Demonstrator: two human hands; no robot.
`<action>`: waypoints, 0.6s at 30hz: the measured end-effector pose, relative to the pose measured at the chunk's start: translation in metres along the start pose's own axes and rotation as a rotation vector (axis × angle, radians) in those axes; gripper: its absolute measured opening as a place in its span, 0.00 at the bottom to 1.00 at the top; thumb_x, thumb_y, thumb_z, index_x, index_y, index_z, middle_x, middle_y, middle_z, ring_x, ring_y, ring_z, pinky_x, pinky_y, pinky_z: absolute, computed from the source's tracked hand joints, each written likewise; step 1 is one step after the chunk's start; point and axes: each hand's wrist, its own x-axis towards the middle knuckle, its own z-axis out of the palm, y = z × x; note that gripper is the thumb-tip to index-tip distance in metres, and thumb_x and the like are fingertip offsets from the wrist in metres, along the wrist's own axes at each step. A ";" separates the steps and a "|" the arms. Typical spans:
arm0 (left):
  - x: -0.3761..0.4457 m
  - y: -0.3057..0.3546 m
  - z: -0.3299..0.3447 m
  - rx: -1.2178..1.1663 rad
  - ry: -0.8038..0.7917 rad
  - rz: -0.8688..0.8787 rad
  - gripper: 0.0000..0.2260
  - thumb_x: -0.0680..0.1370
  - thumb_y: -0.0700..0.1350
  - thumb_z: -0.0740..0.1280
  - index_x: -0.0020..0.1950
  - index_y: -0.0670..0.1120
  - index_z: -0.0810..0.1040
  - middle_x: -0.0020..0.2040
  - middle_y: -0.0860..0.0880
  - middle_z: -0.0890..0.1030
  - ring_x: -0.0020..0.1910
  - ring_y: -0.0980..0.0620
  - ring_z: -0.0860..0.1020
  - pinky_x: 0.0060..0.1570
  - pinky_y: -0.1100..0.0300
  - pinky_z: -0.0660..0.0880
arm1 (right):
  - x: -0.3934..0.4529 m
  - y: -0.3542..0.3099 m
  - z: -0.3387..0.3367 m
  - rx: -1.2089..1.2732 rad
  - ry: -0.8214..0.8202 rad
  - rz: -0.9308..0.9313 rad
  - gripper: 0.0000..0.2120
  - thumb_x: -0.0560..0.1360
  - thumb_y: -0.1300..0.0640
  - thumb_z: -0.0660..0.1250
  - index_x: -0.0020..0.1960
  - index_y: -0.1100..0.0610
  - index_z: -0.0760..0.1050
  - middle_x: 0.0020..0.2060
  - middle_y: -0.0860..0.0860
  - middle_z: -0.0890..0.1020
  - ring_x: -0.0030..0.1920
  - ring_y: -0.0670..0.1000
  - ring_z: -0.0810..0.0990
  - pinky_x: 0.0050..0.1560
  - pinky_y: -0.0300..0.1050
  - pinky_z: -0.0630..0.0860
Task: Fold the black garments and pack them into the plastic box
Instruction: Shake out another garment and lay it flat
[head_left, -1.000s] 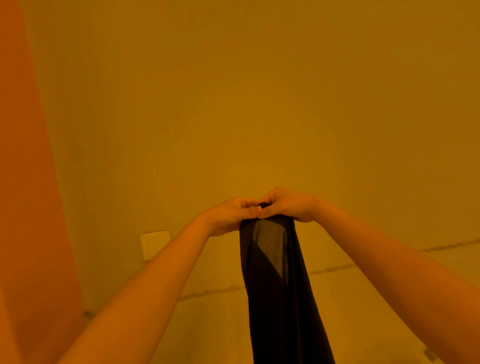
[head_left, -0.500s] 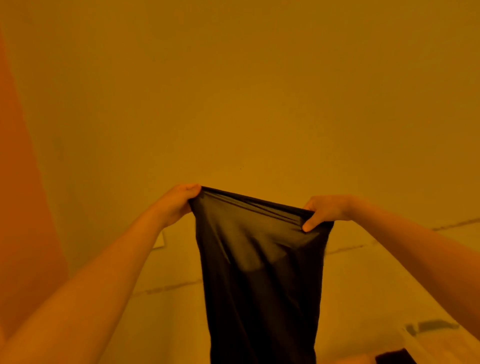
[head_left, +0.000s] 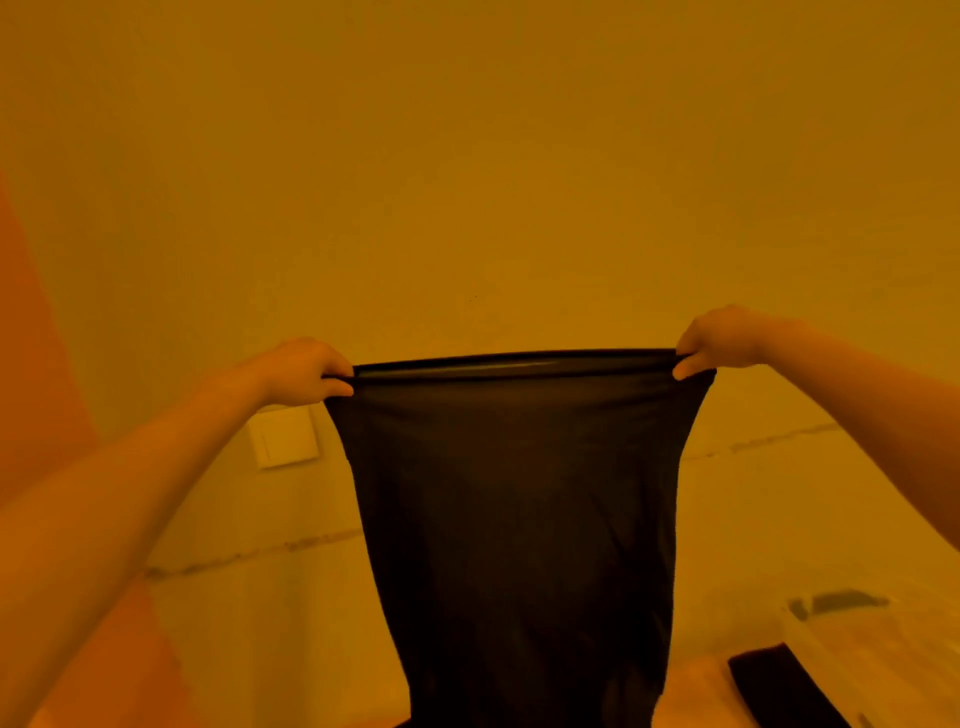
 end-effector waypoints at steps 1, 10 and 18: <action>-0.001 0.001 -0.002 -0.006 0.025 -0.010 0.10 0.79 0.46 0.63 0.55 0.43 0.79 0.49 0.45 0.81 0.51 0.46 0.76 0.48 0.58 0.68 | 0.000 0.001 -0.002 0.013 0.028 0.009 0.16 0.76 0.42 0.59 0.46 0.54 0.77 0.45 0.52 0.79 0.47 0.52 0.76 0.49 0.45 0.63; -0.006 -0.006 -0.008 -0.104 0.226 0.024 0.11 0.77 0.45 0.66 0.54 0.41 0.80 0.50 0.43 0.82 0.51 0.44 0.77 0.49 0.57 0.69 | 0.003 -0.005 -0.016 0.228 0.188 -0.114 0.05 0.77 0.59 0.63 0.49 0.57 0.78 0.44 0.56 0.75 0.51 0.57 0.74 0.48 0.46 0.66; -0.013 -0.011 -0.021 0.308 0.172 -0.038 0.14 0.79 0.49 0.60 0.63 0.50 0.75 0.52 0.44 0.76 0.58 0.46 0.71 0.54 0.57 0.61 | 0.002 -0.015 -0.025 0.066 0.144 -0.069 0.15 0.77 0.47 0.62 0.45 0.58 0.78 0.43 0.55 0.79 0.50 0.58 0.76 0.51 0.48 0.66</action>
